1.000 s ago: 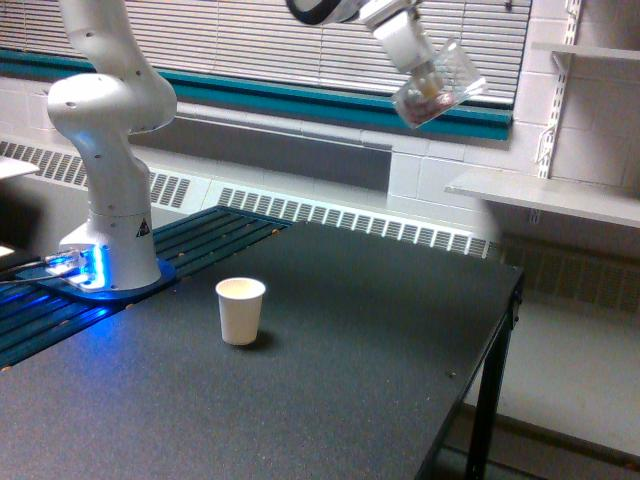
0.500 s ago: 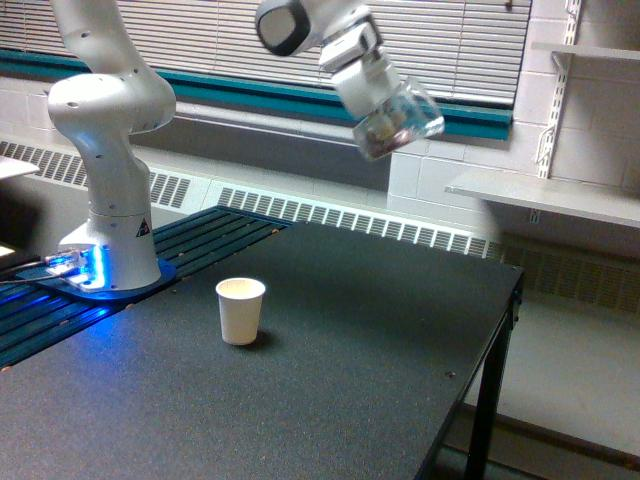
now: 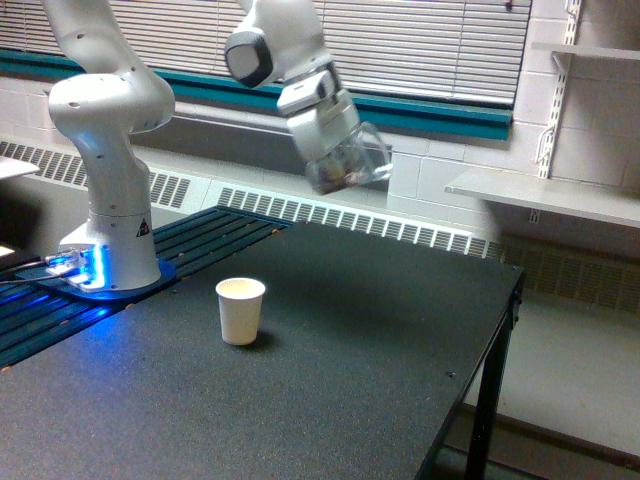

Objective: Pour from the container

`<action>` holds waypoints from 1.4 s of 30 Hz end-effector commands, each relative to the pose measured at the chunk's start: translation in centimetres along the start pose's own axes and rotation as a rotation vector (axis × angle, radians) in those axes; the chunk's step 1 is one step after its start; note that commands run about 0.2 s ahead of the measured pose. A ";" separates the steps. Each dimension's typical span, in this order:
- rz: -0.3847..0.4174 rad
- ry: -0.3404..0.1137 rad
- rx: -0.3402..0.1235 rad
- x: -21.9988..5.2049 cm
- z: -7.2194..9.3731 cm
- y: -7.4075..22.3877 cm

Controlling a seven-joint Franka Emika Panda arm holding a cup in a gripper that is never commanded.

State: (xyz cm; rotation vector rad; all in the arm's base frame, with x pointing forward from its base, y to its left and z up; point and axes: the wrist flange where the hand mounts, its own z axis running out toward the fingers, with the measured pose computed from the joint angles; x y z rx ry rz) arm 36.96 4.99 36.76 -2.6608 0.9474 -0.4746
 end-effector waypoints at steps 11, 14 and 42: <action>-0.024 -0.111 -0.126 -4.2 3.1 5.8; -0.029 -0.116 -0.128 -4.5 3.5 5.9; -0.152 -0.128 -0.178 -5.5 6.7 8.4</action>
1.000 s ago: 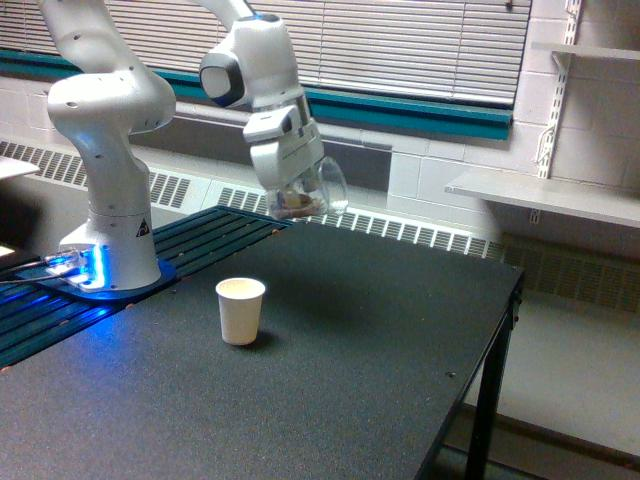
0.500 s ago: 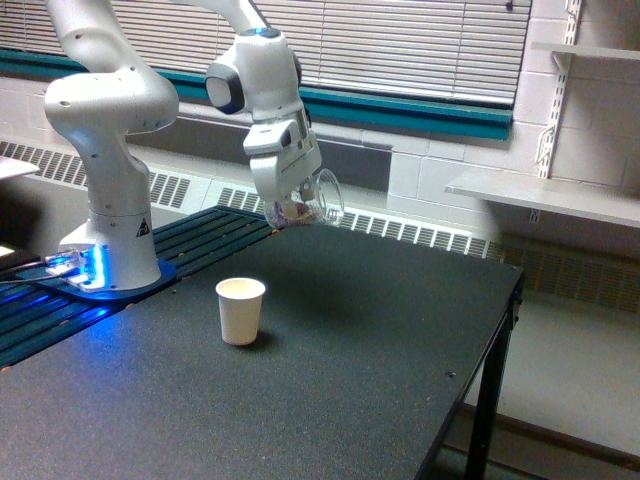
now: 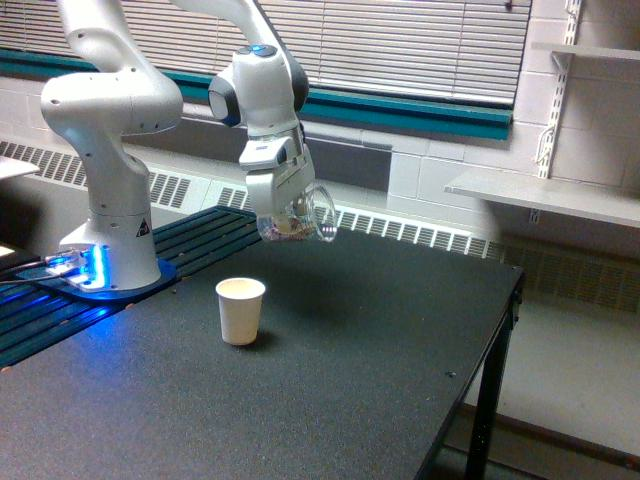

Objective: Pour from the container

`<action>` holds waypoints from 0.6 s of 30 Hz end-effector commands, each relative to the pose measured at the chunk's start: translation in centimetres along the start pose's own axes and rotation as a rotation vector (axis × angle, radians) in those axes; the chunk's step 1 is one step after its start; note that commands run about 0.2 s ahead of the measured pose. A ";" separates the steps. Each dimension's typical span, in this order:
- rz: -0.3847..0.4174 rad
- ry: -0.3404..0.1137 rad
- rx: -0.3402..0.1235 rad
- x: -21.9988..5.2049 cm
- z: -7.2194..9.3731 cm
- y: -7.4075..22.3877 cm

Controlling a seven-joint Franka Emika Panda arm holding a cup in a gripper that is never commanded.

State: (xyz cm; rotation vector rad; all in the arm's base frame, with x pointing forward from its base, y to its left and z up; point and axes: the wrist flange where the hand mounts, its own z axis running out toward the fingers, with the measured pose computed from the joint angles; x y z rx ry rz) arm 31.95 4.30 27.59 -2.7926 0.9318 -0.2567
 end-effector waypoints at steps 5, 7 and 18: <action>-0.155 0.024 -0.077 0.5 -0.1 2.2; -0.163 0.035 -0.087 0.8 -0.7 2.4; -0.145 0.060 -0.128 2.1 -2.8 4.0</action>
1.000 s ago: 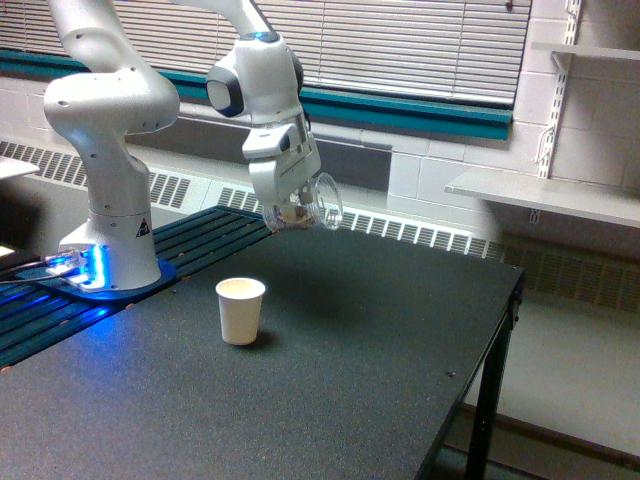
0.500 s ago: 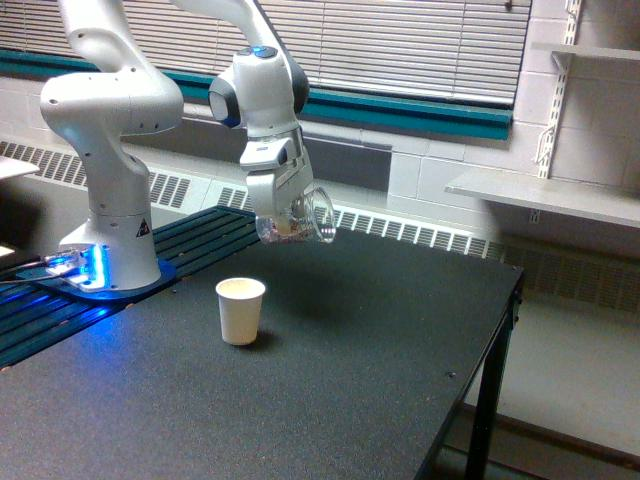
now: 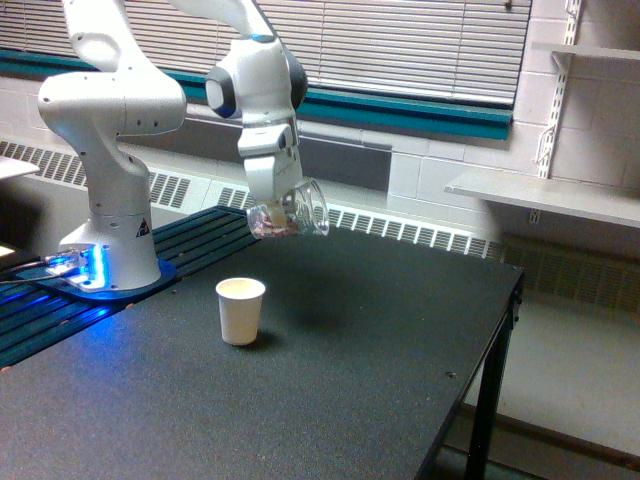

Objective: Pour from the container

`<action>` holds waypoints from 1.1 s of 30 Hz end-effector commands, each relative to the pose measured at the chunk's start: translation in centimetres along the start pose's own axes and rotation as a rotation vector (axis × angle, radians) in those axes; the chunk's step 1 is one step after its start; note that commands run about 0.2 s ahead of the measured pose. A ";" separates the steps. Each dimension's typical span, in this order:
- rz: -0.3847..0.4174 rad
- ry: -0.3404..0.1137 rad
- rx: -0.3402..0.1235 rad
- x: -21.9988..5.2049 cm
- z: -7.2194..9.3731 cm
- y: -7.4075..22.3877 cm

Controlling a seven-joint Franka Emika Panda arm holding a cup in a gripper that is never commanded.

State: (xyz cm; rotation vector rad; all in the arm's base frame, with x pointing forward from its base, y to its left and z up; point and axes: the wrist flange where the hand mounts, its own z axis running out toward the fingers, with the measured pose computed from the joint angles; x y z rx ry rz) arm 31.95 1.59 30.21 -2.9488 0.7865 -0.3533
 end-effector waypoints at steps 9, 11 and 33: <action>0.006 -0.031 -0.057 0.0 0.2 4.0; 0.009 -0.037 -0.060 0.1 0.2 4.3; -0.098 -0.083 -0.118 1.0 -0.5 9.3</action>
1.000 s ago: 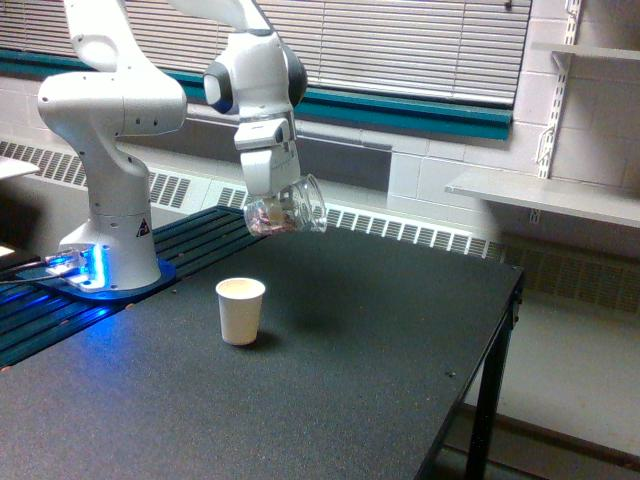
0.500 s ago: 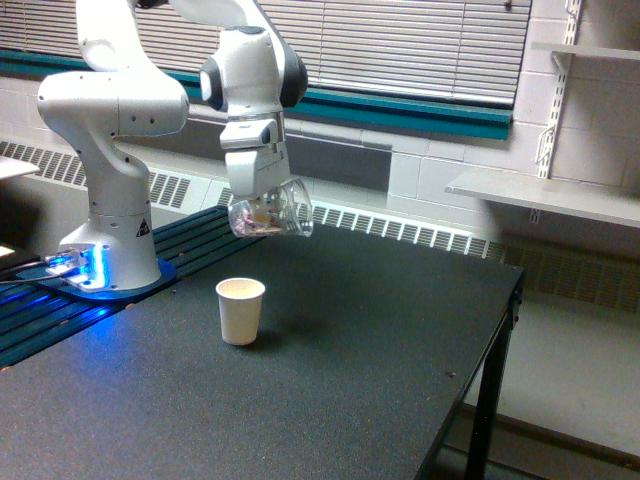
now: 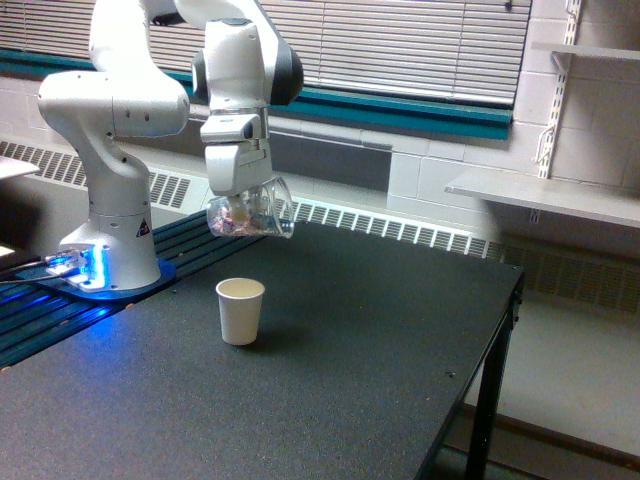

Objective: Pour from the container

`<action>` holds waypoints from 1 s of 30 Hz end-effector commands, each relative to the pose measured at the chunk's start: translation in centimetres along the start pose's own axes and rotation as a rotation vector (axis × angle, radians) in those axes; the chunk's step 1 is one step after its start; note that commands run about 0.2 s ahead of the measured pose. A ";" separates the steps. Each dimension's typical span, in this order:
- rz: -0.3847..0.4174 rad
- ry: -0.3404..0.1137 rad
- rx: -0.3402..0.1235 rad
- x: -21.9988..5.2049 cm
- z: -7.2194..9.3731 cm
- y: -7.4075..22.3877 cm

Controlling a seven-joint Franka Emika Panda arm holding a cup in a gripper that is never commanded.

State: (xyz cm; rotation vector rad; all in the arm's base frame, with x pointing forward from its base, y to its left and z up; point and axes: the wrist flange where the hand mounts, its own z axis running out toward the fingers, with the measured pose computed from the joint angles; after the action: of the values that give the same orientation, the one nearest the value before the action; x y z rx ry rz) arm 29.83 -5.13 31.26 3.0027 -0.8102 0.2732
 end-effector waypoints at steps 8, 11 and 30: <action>-0.178 -0.074 -0.021 -0.8 2.1 4.1; -0.210 -0.084 -0.025 -0.8 2.3 4.8; -0.252 -0.117 -0.071 -0.9 4.6 8.9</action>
State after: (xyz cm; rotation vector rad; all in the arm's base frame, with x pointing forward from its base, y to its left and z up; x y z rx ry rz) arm 27.37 -10.95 27.42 3.0305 -0.4903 0.1184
